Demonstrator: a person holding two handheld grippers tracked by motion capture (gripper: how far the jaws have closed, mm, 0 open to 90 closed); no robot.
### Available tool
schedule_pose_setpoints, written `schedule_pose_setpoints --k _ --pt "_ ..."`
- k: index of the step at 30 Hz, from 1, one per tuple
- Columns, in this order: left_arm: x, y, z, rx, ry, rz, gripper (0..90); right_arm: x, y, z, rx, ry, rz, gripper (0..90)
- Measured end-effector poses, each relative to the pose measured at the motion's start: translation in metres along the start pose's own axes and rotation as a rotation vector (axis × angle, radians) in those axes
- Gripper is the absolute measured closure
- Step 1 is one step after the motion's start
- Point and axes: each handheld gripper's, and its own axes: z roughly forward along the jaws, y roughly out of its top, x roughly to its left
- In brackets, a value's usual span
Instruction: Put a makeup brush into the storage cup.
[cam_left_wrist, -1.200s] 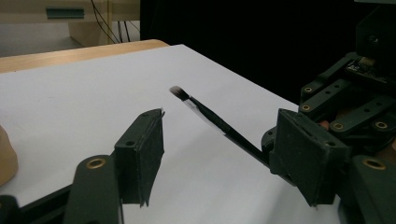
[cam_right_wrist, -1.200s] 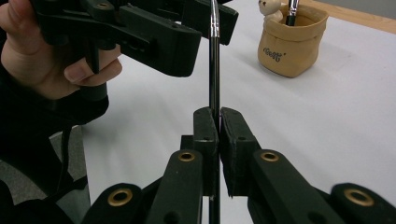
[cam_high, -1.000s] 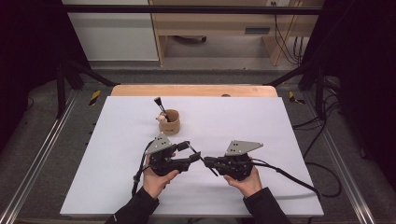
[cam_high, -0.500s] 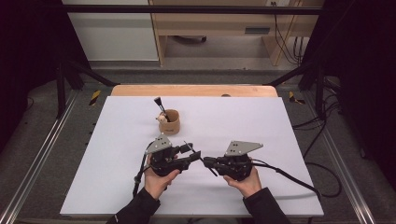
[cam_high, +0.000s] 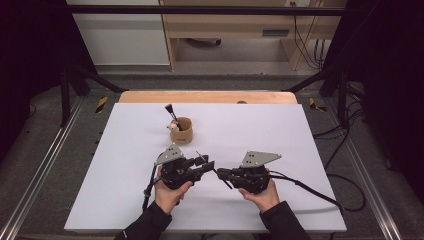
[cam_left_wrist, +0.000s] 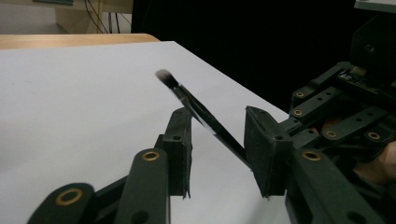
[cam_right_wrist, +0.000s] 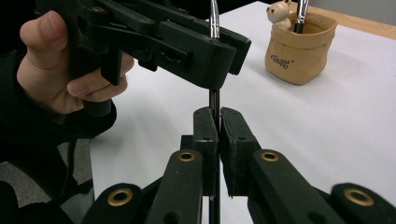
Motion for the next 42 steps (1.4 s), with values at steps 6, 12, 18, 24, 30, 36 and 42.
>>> schedule_pose_setpoints --k 6,12,18,24,30,36,42 --pt "0.0001 -0.0001 -0.0003 -0.001 -0.012 -0.016 67.9 0.0003 -0.0001 0.0004 0.0 0.006 -0.001 85.9" --pt "-0.0005 -0.0001 -0.0004 -0.002 -0.029 -0.025 72.0 0.0004 -0.0002 0.0008 0.001 0.009 -0.003 85.9" --pt "-0.0015 0.0002 -0.0008 -0.004 -0.042 -0.032 75.0 0.0011 -0.0002 0.0016 0.002 0.009 -0.006 85.9" --pt "-0.0039 0.0008 -0.0022 -0.011 -0.079 -0.046 81.2 0.0033 0.0002 0.0036 0.006 0.01 -0.019 85.8" --pt "-0.008 0.0012 -0.0032 -0.009 -0.065 -0.012 84.8 0.0061 0.0003 0.0058 0.012 0.007 -0.035 90.0" --pt "-0.0085 0.0019 -0.0042 -0.007 -0.057 0.005 84.8 0.0054 -0.0002 0.0066 0.016 -0.003 -0.038 85.9" --pt "-0.0072 0.0047 -0.0084 -0.009 -0.038 0.028 84.8 0.0042 0.0008 0.0044 0.015 -0.028 -0.038 78.7"
